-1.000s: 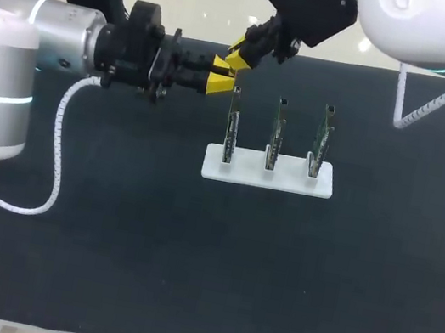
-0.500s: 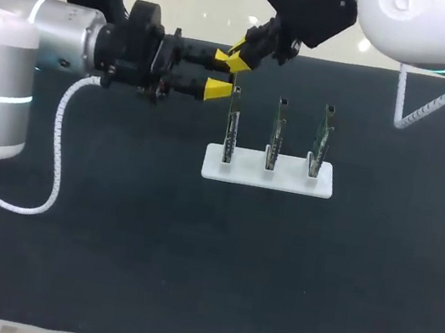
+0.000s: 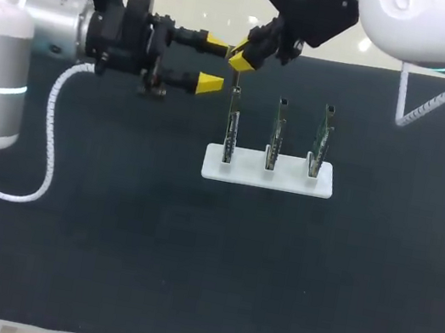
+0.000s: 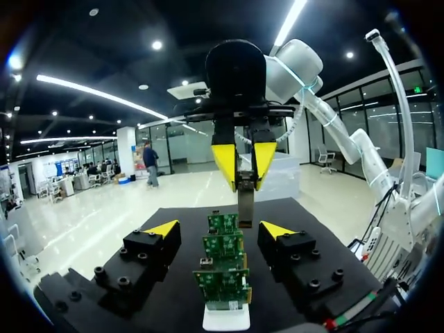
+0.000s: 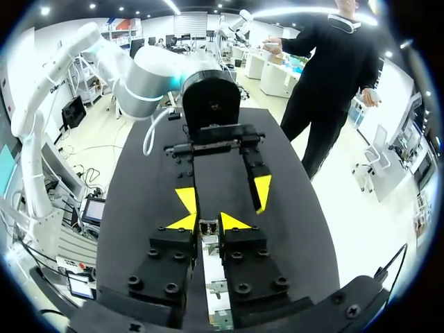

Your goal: Pick up the optical module with the left hand, and insert it into the network port with the right hand.

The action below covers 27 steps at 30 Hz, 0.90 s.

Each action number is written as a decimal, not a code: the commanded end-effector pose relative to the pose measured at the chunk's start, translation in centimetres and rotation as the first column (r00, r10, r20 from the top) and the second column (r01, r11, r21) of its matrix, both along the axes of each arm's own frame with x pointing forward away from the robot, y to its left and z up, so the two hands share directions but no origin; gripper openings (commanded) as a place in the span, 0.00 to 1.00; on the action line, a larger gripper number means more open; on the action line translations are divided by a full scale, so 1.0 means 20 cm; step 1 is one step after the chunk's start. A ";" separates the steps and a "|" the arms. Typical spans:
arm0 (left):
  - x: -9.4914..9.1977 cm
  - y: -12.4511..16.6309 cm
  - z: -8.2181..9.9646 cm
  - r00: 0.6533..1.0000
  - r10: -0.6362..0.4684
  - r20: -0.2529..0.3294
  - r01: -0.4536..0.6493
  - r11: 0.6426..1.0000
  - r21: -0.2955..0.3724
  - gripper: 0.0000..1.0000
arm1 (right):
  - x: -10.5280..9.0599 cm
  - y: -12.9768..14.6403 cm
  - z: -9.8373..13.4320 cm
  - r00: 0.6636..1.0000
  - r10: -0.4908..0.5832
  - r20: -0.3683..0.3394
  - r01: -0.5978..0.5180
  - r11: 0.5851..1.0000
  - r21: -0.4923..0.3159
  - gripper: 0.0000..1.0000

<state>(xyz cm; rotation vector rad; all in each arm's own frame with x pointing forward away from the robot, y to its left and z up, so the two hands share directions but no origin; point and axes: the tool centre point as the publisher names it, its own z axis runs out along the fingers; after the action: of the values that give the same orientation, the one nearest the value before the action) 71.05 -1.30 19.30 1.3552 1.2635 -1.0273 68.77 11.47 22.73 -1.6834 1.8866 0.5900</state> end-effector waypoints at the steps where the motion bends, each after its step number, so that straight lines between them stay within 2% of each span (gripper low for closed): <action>1: 0.00 0.13 0.03 0.999 -0.042 0.002 0.042 0.995 0.086 1.00 | 0.02 -0.01 0.00 1.000 0.006 -0.004 -0.006 1.000 0.001 0.00; 4: 0.01 0.24 0.00 0.996 -0.084 0.010 0.081 0.986 0.148 1.00 | 0.02 -0.01 0.00 1.000 0.010 -0.004 -0.010 1.000 0.000 0.00; 9: 0.03 0.41 -0.02 0.987 -0.156 0.039 0.145 0.970 0.195 1.00 | 0.02 -0.02 0.00 1.000 0.015 -0.005 -0.015 1.000 -0.001 0.00; 12: 0.04 0.48 -0.04 0.984 -0.173 0.051 0.155 0.955 0.252 1.00 | 0.03 -0.03 -0.01 1.000 0.019 -0.003 -0.019 1.000 -0.003 0.00; 19: 0.07 0.58 -0.07 0.983 -0.182 0.018 0.163 0.914 0.371 1.00 | 0.05 -0.04 -0.02 1.000 0.029 0.004 -0.029 1.000 -0.011 0.00; 27: 0.07 0.61 -0.07 0.982 -0.186 0.001 0.172 0.906 0.388 1.00 | 0.05 -0.04 -0.03 0.999 0.034 0.005 -0.034 0.999 -0.015 0.00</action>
<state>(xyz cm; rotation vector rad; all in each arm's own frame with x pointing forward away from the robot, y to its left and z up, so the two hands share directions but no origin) 72.13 10.80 17.87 1.7924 1.3864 -0.8758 69.60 10.55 22.19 -1.7274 1.8641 0.5847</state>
